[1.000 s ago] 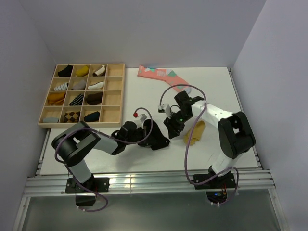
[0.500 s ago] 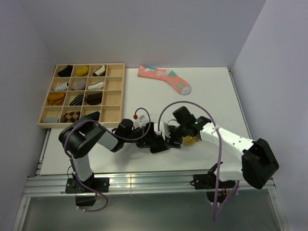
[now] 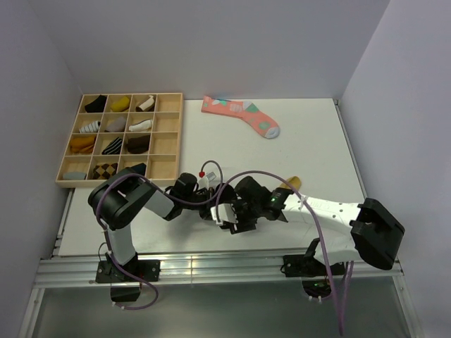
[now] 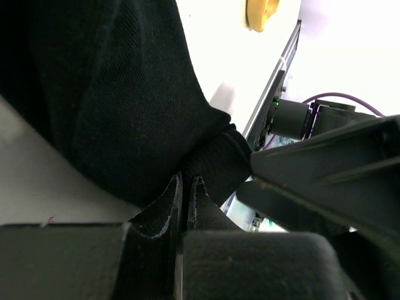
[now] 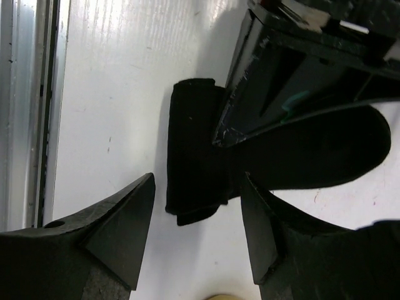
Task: Roll the socks
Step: Roll the sock at the center of the board.
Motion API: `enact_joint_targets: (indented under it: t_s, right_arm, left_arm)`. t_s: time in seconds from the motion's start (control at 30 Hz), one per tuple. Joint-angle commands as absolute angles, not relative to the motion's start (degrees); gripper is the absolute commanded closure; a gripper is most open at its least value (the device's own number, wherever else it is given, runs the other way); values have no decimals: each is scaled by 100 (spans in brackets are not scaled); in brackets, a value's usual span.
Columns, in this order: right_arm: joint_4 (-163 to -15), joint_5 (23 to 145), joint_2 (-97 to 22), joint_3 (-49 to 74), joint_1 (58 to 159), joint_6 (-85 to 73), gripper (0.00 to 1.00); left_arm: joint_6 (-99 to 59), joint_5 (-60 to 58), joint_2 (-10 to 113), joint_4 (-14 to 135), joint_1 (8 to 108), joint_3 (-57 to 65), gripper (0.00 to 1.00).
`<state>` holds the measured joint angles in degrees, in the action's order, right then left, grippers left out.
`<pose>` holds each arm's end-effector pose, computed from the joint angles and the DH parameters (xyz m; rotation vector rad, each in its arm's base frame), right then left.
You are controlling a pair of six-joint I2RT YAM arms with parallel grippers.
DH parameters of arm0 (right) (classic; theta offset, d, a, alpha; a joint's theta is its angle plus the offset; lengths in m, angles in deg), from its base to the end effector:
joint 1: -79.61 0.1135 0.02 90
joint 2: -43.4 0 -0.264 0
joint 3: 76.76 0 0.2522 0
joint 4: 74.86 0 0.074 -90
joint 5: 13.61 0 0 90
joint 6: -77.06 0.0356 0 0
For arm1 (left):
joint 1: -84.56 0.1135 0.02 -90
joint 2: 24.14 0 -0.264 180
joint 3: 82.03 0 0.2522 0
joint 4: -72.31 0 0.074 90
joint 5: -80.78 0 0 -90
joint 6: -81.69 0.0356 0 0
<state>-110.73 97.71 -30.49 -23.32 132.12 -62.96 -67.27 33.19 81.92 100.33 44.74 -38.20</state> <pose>0.1373 0.2003 0.1898 -2.0564 1.4654 0.4910 0.2100 -0.2064 0.0877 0.0915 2.5738 -1.6509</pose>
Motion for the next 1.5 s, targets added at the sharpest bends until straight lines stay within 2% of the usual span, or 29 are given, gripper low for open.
enact_joint_targets:
  t_s: [0.0,0.2,0.47,0.5,0.53,0.6,0.63,0.8,1.03,1.17,1.37,1.47]
  right_arm:
    - [-10690,9450,-3174,-2459,13436,-6312,37]
    - [-10603,9265,-3429,-2529,13612,-6189,44]
    - [-10646,9106,-3684,-2530,13629,-6040,71]
    - [-10707,9168,-3719,-2512,13629,-5996,74]
    - [-10760,9194,-3807,-2425,13621,-5918,79]
    - [-11040,9439,-3930,-2267,13525,-5864,82]
    - [-11137,9493,-4052,-2109,13472,-5794,83]
    - [-11454,9642,-4352,-1818,13287,-5566,85]
    - [-12341,10257,-4800,-1142,12751,-5600,85]
    - [-13419,10907,-5283,-378,12330,-5820,85]
    - [-14993,11514,-6609,1125,11881,-6154,85]
    - [-15505,11664,-7269,1714,11810,-6216,84]
  left_arm:
    - [-6245,3182,8441,8861,4465,-3944,100]
    - [-6114,3305,8423,8764,4509,-3838,100]
    - [-6096,3384,8135,8913,4588,-3873,99]
    - [-6078,3219,8046,8914,4606,-3891,96]
    - [-6061,3122,7941,8931,4623,-3900,87]
    - [-6017,2798,7554,8966,4659,-3917,79]
    - [-5991,2691,7423,8975,4667,-3917,71]
    - [-5946,1988,6710,8957,4712,-3970,60]
    - [-5937,1040,5832,8966,4738,-4479,60]
    - [-5990,616,5322,9247,4738,-5189,60]
    - [-5842,431,4601,9705,4729,-5850,62]
    - [-5368,264,4310,9538,4607,-5807,56]
